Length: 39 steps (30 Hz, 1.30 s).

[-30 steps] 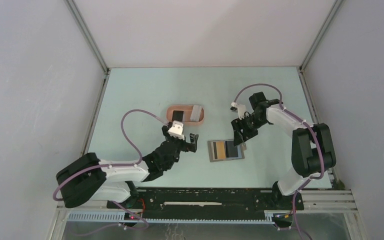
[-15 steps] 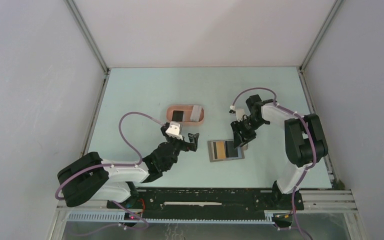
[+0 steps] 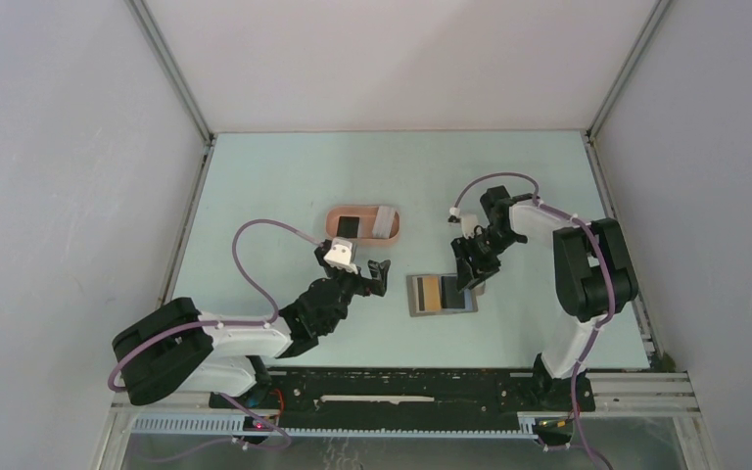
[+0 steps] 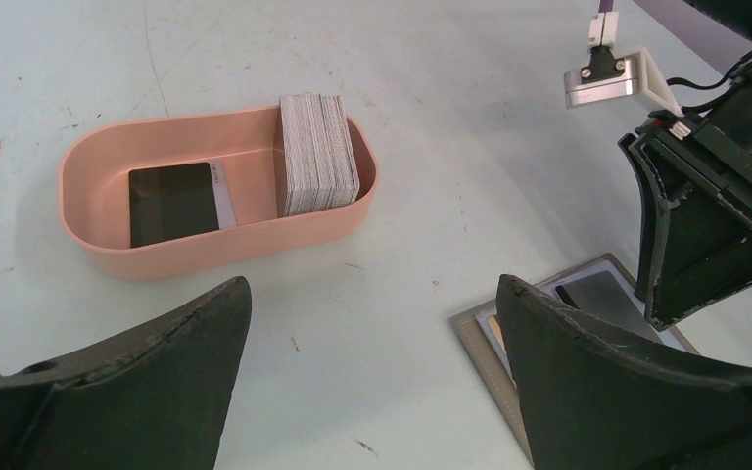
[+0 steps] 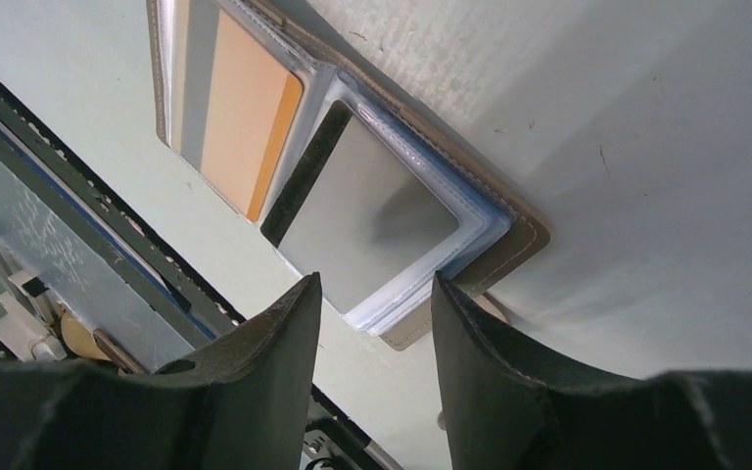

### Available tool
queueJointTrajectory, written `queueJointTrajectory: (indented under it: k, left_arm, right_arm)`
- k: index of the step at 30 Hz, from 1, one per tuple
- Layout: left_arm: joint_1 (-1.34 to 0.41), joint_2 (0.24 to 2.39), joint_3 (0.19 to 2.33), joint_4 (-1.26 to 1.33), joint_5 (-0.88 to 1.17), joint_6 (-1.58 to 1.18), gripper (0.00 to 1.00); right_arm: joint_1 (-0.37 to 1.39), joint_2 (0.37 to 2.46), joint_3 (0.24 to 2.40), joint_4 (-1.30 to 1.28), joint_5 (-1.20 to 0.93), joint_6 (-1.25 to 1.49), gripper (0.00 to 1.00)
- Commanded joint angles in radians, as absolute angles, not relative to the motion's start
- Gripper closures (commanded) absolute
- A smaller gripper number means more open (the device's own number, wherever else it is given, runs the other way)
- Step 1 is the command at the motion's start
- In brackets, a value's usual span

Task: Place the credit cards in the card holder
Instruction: Turn over the card slot in the card holder.

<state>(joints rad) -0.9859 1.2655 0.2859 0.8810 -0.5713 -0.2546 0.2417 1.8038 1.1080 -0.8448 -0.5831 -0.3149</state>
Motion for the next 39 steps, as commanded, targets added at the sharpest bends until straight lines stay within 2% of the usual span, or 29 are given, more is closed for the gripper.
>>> queueJointTrajectory:
  k: [1, 18, 39]
  left_arm:
    - [-0.983, 1.253, 0.266, 0.925, -0.574, -0.259, 0.0]
    - [-0.983, 1.254, 0.264, 0.928, -0.572, -0.259, 0.0]
    - [-0.983, 1.259, 0.262, 0.934, -0.569, -0.261, 0.0]
  right_arm:
    - [0.238, 1.819, 1.146, -0.854, -0.59, -0.297, 0.46]
    - [0.236, 1.834, 1.147, -0.852, -0.593, -0.29, 0.4]
    - [0.227, 1.793, 1.159, -0.878, -0.741, -0.304, 0.55]
